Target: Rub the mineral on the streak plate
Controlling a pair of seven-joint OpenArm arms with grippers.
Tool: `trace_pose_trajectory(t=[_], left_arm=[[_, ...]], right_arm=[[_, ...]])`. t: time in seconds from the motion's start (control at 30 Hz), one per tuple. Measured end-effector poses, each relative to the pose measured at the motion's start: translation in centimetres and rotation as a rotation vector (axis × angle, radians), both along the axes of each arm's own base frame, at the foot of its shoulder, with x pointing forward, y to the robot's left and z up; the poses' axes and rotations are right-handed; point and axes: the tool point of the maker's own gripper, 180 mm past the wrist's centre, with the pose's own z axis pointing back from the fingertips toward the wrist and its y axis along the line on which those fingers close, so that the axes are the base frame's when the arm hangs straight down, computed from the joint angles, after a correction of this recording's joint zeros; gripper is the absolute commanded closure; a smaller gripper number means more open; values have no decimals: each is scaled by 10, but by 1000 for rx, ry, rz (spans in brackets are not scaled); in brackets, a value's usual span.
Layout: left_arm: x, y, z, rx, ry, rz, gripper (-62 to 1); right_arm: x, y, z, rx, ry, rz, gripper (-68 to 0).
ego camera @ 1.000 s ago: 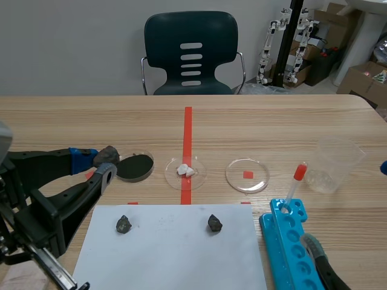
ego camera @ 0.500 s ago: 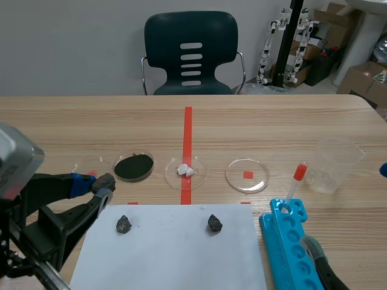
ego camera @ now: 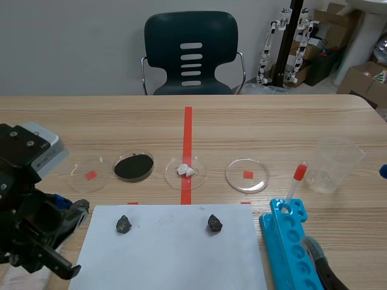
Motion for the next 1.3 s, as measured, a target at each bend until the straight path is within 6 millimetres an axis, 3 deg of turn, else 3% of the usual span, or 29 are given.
trace_pose_trajectory(t=[0.27, 0.5, 0.97, 1.3], left_arm=[[3, 42, -34, 11, 187, 238, -104], [-3, 72, -63, 73, 349, 334, -104], [16, 101, -77, 95, 419, 425, -104], [18, 104, -79, 81, 470, 447, -104]], right_arm=[[0, 0, 0, 0, 0, 0, -679], [0, 0, 0, 0, 0, 0, -679], [0, 0, 0, 0, 0, 0, -679], [0, 0, 0, 0, 0, 0, -679]])
